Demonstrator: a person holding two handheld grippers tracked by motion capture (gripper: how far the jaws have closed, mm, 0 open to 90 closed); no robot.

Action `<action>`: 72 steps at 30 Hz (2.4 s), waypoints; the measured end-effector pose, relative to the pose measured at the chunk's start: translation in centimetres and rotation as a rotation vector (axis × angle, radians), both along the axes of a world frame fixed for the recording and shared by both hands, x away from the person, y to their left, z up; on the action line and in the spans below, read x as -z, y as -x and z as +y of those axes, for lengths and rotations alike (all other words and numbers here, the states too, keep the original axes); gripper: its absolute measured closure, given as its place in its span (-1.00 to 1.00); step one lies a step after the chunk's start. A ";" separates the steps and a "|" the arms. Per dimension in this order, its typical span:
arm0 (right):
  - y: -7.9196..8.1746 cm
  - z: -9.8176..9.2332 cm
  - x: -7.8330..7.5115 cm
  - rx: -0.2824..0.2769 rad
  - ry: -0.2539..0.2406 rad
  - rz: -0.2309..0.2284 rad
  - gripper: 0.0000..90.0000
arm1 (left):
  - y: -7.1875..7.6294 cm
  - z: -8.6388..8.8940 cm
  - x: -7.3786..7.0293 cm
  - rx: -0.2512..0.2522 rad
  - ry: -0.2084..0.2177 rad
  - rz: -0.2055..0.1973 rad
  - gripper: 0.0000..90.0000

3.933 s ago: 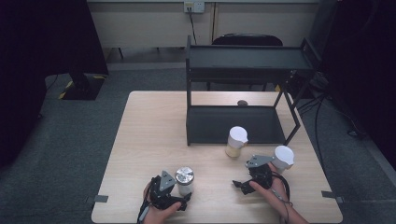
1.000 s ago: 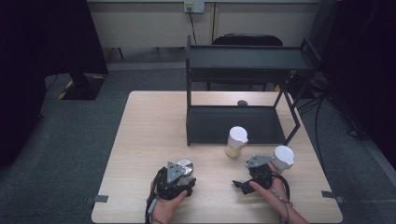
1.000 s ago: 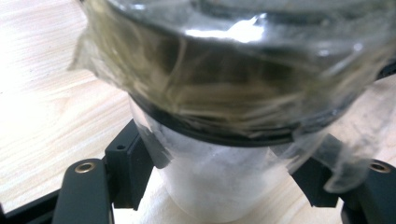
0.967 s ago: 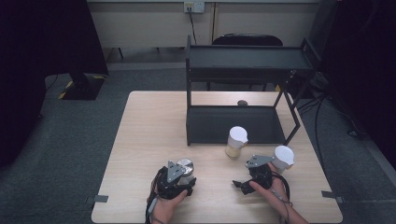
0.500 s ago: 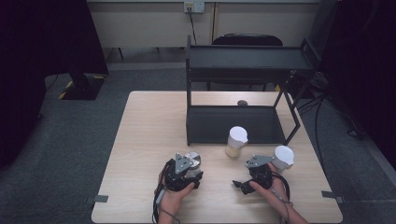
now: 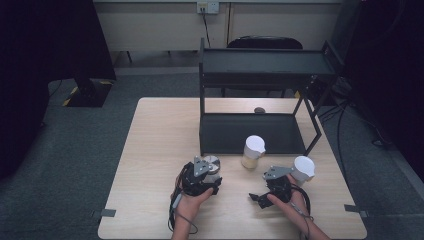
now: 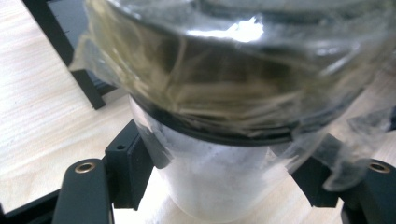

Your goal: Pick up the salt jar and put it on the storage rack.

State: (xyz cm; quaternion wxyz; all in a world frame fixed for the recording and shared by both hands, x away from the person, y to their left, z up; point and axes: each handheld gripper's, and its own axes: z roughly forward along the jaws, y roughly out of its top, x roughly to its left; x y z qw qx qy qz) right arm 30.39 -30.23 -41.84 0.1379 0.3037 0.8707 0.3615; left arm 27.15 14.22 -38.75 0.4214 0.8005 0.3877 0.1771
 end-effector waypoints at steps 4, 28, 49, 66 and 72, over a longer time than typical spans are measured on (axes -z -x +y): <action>0.0 0.0 0.0 0.000 0.000 0.000 -1.00 | -0.8 -0.4 -0.2 -0.003 0.002 -0.004 -0.32; 0.0 0.0 0.0 0.000 0.000 0.000 -1.00 | -4.7 -3.1 -0.8 -0.047 -0.005 -0.009 -0.32; 0.0 0.0 0.0 0.000 -0.001 0.000 -1.00 | -7.6 -5.6 -0.7 -0.098 -0.005 -0.006 -0.32; 0.0 0.0 0.0 0.000 -0.001 0.000 -1.00 | -9.2 -7.4 -0.6 -0.147 -0.025 -0.015 -0.32; 0.0 0.0 0.0 0.000 -0.001 0.000 -1.00 | -9.7 -7.9 -0.4 -0.186 -0.030 -0.018 -0.32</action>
